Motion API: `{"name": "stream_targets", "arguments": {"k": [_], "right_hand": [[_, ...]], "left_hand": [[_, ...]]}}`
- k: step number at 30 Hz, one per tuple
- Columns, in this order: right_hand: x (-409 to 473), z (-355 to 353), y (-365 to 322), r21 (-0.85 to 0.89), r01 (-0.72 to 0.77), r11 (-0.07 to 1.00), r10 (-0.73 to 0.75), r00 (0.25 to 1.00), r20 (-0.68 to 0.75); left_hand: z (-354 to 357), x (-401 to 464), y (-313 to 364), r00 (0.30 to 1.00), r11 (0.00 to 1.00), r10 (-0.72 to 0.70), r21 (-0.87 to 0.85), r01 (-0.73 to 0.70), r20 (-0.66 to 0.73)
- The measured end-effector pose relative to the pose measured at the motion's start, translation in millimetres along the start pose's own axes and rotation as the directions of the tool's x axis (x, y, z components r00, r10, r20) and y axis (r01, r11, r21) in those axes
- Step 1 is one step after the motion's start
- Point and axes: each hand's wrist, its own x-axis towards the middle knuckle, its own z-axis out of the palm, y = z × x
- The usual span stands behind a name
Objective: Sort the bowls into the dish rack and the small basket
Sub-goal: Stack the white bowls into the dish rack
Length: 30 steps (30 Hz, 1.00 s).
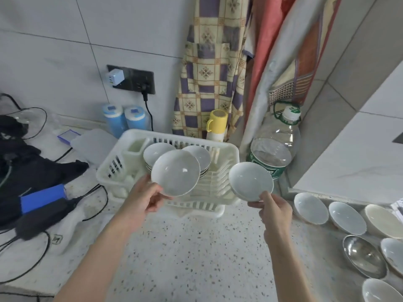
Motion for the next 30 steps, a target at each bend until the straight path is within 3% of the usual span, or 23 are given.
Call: {"name": "stream_targets", "arguments": {"k": [6, 13, 19, 30], "right_hand": [[-12, 71, -6, -0.07, 0.097, 0.993, -0.078, 0.97, 0.23], [-13, 132, -4, -0.185, 0.085, 0.979, 0.002, 0.905, 0.426], [-11, 158, 7, -0.393, 0.164, 0.905, 0.021, 0.905, 0.426], [1, 173, 12, -0.342, 0.004, 0.94, 0.157, 0.884, 0.441]], "left_hand": [[-55, 23, 20, 0.978, 0.993, 0.065, 0.109, -0.044, -0.196], [-84, 58, 21, 0.926, 0.978, 0.186, 0.155, -0.141, -0.327], [-86, 80, 1, 0.902, 0.97, 0.22, 0.179, -0.163, -0.372], [-84, 91, -8, 0.846, 0.943, 0.296, 0.276, -0.185, -0.444]]}}
